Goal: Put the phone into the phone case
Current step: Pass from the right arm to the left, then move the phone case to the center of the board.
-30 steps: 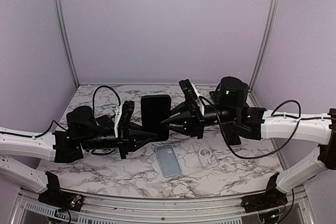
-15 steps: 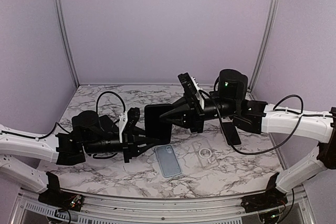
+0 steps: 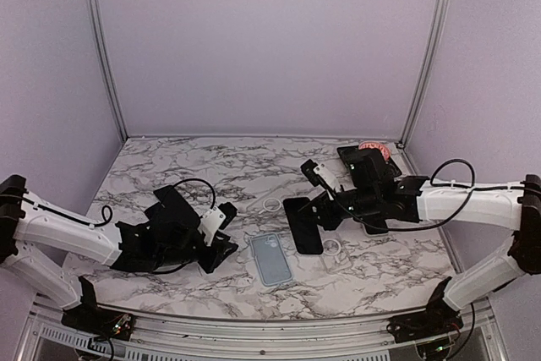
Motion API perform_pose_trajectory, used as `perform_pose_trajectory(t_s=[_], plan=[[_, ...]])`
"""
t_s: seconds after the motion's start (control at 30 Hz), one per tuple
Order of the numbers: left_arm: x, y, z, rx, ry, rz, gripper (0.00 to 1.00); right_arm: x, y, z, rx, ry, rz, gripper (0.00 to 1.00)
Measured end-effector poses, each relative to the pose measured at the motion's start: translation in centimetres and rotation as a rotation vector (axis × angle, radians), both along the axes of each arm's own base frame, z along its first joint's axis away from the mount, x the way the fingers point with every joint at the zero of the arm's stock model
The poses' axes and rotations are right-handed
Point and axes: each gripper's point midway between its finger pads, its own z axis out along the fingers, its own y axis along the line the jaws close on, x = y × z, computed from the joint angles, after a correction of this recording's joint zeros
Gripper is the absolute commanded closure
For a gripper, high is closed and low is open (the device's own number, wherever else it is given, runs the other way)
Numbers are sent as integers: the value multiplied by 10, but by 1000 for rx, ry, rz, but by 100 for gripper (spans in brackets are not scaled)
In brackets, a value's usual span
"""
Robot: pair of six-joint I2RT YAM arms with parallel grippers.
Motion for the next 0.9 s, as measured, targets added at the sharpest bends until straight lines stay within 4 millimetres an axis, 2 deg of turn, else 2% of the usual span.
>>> perform_pose_trajectory(t_s=[0.07,0.2,0.43,0.57,0.9], plan=[[6,10,-31,93,44,43,74,-4,-9,-25,-49,64,-31,100],[17,14,-62,196,90,92,76,-12,-14,-53,-79,157,-63,100],[33,-17,-72,218,107,77,79,-15,-8,-55,10,199,-88,100],[31,-22,-83,232,131,55,79,-21,-3,-56,56,220,-88,100],[33,-39,-82,224,126,5,79,-31,5,-53,87,248,-70,100]])
